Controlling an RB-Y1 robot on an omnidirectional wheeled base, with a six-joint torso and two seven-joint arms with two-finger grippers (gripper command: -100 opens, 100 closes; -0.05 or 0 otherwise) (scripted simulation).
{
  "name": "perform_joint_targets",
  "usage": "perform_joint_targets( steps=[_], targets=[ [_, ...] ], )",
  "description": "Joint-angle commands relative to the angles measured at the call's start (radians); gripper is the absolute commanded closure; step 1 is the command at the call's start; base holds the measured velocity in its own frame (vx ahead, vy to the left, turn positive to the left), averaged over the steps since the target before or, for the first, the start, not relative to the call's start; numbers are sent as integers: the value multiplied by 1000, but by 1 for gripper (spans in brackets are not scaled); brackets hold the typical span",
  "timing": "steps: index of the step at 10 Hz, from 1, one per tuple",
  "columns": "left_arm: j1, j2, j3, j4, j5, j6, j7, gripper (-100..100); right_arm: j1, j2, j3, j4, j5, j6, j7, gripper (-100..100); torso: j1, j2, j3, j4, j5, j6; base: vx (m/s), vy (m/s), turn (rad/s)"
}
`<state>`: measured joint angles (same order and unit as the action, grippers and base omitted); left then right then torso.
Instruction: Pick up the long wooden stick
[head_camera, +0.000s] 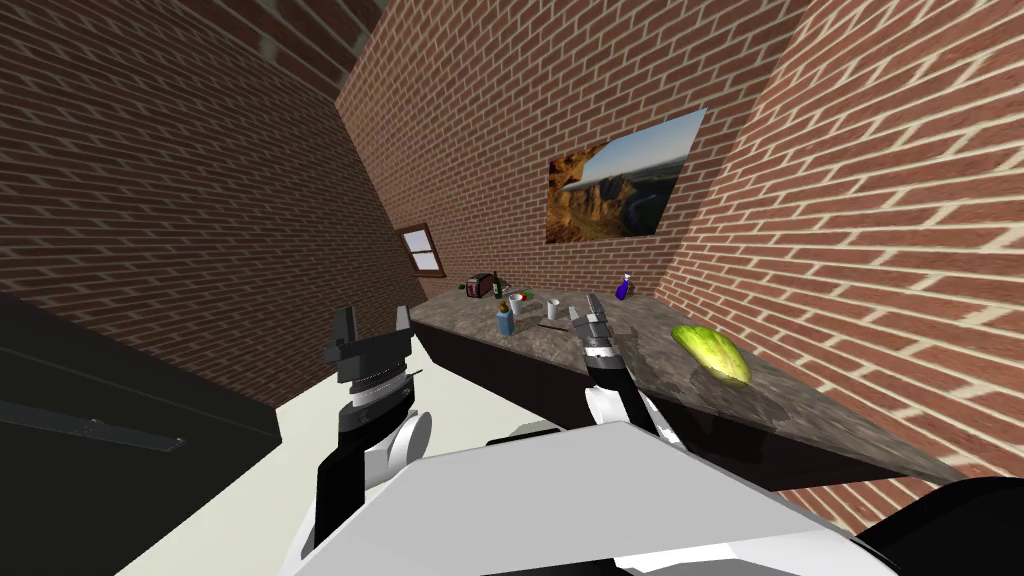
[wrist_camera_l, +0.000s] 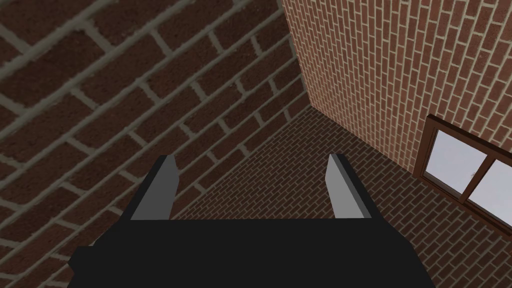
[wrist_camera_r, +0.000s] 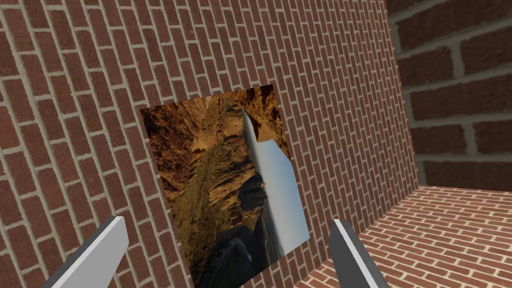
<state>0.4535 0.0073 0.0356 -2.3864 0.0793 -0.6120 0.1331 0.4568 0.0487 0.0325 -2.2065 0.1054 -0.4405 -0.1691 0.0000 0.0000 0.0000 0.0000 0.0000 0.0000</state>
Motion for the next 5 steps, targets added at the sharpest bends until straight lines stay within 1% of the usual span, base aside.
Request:
perform_joint_targets(
  steps=[1, 2, 3, 4, 5],
  targets=[
    [0, 0, 0, 0, 0, 0, 0, 0, 1, -50, 4, 4, 6, -5, 5, -100, 0, 0, 0, 0, 0, 0, 3, 5, 29],
    [0, 0, 0, 0, 0, 0, 0, 0, 1, -77, 9, 9, 12, -10, 10, -100, 0, 0, 0, 0, 0, 0, 5, 7, 57],
    [0, 0, 0, 0, 0, 0, 0, 0, 1, -95, 9, 9, 12, -10, 10, -100, 0, 0, 0, 0, 0, 0, 5, 5, 17],
    [0, 0, 0, 0, 0, 0, 0, 0, 2, -130, 15, 15, 21, -17, 17, -100, 0, 0, 0, 0, 0, 0, 4, 10, 34],
    [0, 0, 0, 0, 0, 0, 0, 0, 2, -144, 15, 15, 21, -17, 17, -100, 0, 0, 0, 0, 0, 0, 3, 7, 26]
  ],
)
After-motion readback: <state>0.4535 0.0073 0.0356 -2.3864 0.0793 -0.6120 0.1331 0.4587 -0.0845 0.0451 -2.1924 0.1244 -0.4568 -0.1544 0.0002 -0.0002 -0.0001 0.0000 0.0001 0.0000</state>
